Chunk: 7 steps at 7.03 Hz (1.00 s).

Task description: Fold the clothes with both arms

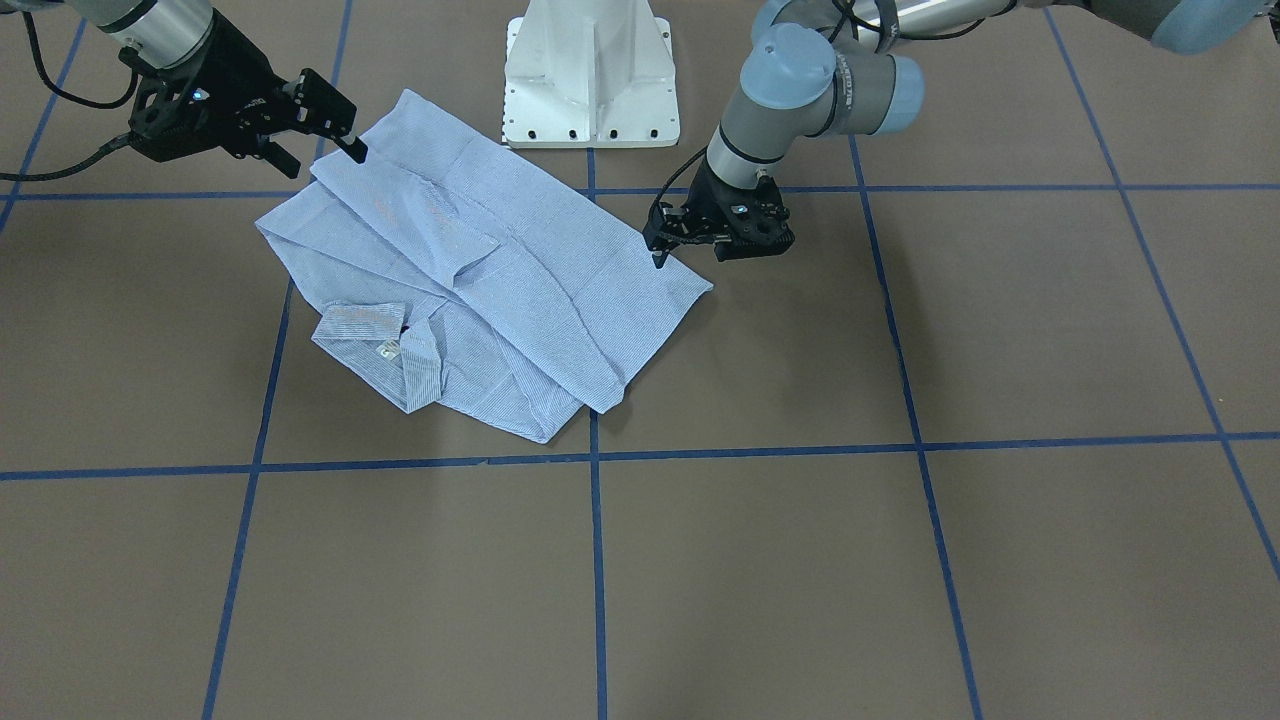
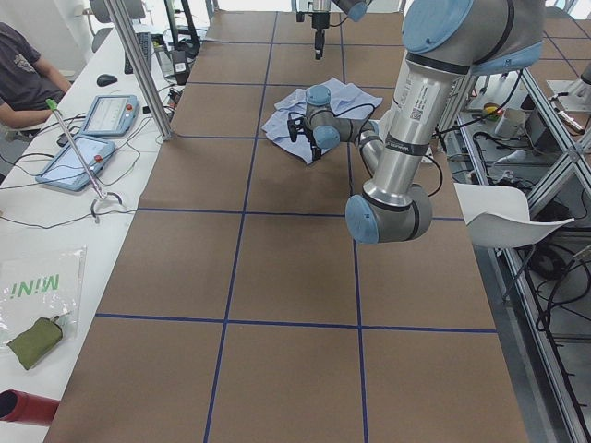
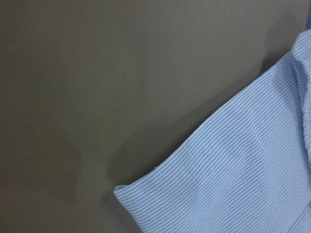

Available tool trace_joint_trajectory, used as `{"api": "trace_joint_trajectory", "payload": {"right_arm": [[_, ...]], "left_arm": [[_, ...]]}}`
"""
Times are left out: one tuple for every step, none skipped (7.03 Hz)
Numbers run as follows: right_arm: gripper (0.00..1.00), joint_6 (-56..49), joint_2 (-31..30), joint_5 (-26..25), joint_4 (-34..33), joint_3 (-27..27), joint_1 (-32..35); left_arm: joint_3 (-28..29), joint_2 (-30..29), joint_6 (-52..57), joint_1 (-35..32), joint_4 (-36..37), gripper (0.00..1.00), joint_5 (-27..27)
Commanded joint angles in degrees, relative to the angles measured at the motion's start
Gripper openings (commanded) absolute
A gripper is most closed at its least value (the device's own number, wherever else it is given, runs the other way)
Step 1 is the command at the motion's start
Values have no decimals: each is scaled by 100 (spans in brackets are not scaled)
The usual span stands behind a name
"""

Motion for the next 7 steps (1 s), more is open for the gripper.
{"api": "trace_joint_trajectory", "payload": {"right_arm": [[100, -7, 12, -28, 0, -22, 26], [100, -7, 12, -28, 0, -22, 26], [100, -7, 12, -28, 0, -22, 26], [100, -7, 12, -28, 0, -40, 26], [100, -7, 12, -36, 0, -57, 35], [100, -7, 12, -36, 0, -57, 35], [100, -7, 12, -28, 0, -57, 44]], "left_arm": [[63, -9, -106, 5, 0, 90, 1], [150, -27, -220, 5, -9, 88, 1], [221, -70, -230, 5, -9, 86, 44], [369, -132, -247, 5, -26, 86, 140], [449, -167, -256, 5, -35, 86, 159], [450, -159, -256, 5, -35, 85, 159], [450, -167, -265, 5, -35, 79, 159]]}}
